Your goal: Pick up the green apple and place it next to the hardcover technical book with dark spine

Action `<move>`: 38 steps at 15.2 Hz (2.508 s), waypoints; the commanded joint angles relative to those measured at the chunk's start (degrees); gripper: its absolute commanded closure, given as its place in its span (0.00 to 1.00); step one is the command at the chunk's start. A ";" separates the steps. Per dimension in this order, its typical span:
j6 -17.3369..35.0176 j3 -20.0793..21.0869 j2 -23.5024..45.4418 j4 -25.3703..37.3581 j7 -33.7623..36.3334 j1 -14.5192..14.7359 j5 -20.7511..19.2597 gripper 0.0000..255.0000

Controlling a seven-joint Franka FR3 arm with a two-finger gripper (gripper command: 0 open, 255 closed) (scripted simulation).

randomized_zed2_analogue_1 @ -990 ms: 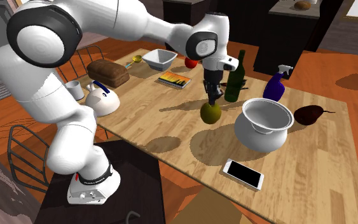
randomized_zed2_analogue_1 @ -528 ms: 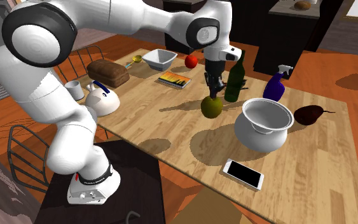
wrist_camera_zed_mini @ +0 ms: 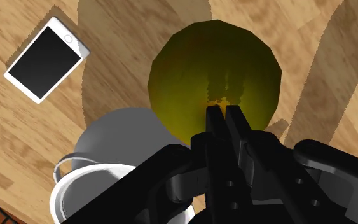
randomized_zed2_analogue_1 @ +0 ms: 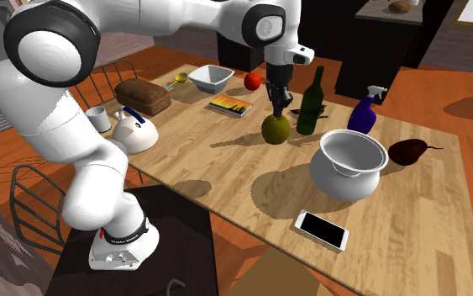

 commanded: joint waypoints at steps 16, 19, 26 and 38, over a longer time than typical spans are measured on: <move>-4.66 13.01 9.96 11.52 25.27 11.41 -4.45 1.00; -6.23 14.88 13.87 15.84 30.11 14.27 -6.68 1.00; -11.64 17.40 25.34 29.49 40.63 23.54 -13.29 1.00; -15.66 16.87 38.46 44.34 48.22 35.06 -19.88 1.00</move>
